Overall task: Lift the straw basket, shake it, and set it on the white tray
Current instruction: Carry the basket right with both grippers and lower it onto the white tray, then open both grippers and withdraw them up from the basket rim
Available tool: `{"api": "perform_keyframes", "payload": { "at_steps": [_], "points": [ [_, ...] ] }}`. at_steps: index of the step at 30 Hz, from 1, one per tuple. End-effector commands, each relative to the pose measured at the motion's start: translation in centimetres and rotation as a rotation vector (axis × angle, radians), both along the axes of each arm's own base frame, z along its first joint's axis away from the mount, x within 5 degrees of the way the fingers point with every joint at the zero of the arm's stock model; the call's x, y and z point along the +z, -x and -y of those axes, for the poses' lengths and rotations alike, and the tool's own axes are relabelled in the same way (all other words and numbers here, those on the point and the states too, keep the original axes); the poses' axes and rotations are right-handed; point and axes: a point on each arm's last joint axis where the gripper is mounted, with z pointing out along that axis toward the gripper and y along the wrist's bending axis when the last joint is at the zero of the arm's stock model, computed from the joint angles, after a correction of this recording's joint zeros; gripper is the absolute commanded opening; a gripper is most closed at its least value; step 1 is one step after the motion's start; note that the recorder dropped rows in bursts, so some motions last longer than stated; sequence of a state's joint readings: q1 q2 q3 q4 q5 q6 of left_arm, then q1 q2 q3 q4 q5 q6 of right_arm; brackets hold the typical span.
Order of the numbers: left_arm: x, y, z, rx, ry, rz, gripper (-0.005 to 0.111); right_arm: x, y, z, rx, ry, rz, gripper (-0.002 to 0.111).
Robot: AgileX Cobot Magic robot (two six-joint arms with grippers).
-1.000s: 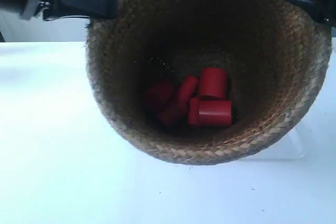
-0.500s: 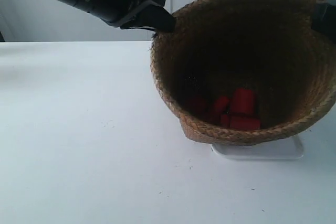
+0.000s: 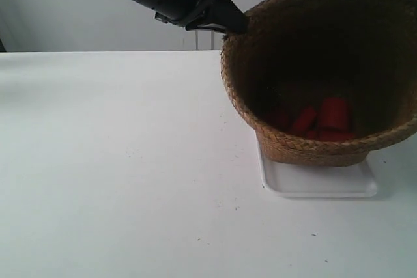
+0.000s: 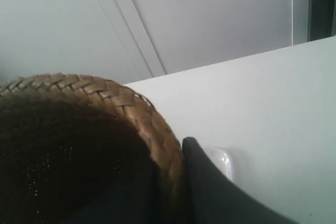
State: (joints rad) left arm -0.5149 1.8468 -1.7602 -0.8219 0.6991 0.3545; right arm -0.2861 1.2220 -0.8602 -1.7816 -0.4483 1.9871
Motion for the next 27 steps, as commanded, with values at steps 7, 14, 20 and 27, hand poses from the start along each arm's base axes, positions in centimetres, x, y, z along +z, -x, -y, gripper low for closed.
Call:
{"api": "perform_keyframes", "payload": {
  "at_steps": [7, 14, 20, 27],
  "points": [
    [-1.4, -1.8, -0.6, 0.012, -0.08, 0.015, 0.0, -1.3, -1.6, 4.7, -0.364, 0.033, -0.019, 0.0],
    [-1.3, -1.8, -0.6, 0.013, -0.077, 0.017, 0.01, -1.2, -1.6, 4.7, -0.364, 0.034, -0.017, 0.028],
    [-1.3, -1.7, -0.6, 0.003, -0.081, 0.009, 0.052, -1.2, -1.7, 4.5, -0.345, 0.027, -0.019, 0.078],
    [-1.2, -1.7, -0.6, 0.007, -0.078, 0.016, 0.074, -0.3, -1.9, 3.6, -0.253, 0.001, 0.002, 0.086]
  ]
}}
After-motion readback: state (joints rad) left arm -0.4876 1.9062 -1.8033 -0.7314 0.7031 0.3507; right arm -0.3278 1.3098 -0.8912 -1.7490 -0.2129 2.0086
